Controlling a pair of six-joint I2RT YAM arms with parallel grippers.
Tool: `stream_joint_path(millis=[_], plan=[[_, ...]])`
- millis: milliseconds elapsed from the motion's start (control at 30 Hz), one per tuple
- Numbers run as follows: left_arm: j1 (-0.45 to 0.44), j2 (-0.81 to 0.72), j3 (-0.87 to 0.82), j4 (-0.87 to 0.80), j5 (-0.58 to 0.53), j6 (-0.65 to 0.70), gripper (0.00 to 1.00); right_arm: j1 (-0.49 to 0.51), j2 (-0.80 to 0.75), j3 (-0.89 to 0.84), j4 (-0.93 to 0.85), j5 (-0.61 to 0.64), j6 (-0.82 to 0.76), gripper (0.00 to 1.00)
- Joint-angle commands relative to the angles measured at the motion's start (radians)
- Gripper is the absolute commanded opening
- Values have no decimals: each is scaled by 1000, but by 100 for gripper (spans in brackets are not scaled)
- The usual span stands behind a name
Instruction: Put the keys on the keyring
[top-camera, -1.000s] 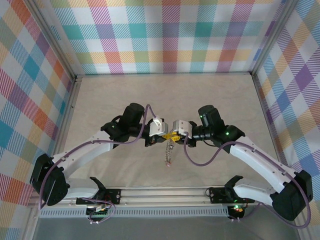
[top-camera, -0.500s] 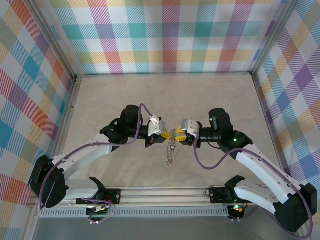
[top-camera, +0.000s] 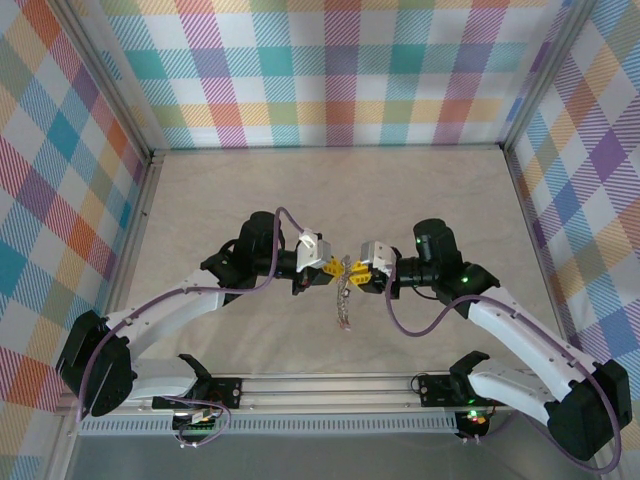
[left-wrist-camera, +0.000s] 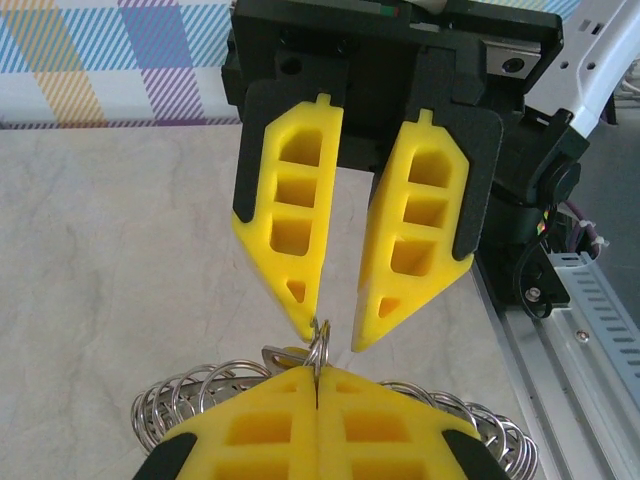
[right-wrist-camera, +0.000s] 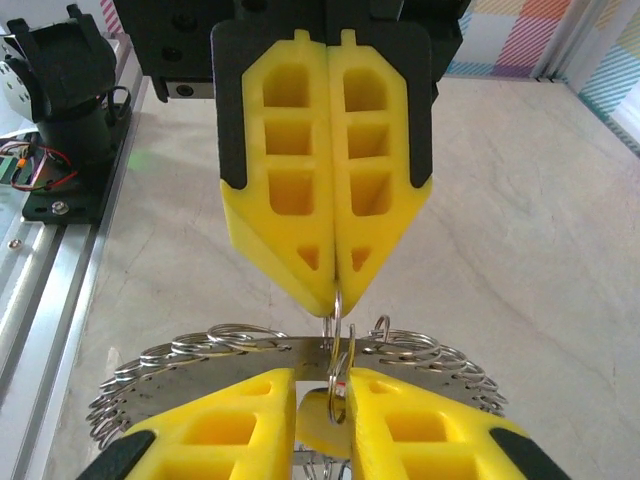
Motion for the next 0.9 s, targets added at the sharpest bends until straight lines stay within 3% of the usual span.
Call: stream_joint_path(millis=[0,300,567,600,700,867], plan=[[11,-25,-2,87,27,-21,0,-2,-14,-20,40,-40,27,23],[8,-9,-11,140,34,-57,0,-2,18,-38,171,-89,109,21],[7,-12,-19,135,6,-58,0,-2,17,-35,184,-76,110,2],[6,-14,-13,99,-6,-39,0,-2,18,-25,160,-72,96,1],[3,-3,54,-109,-43,75,20,-1,31,30,34,-56,32,0],[-25,44,154,-360,-88,201,25,13,47,96,-96,4,-48,0]])
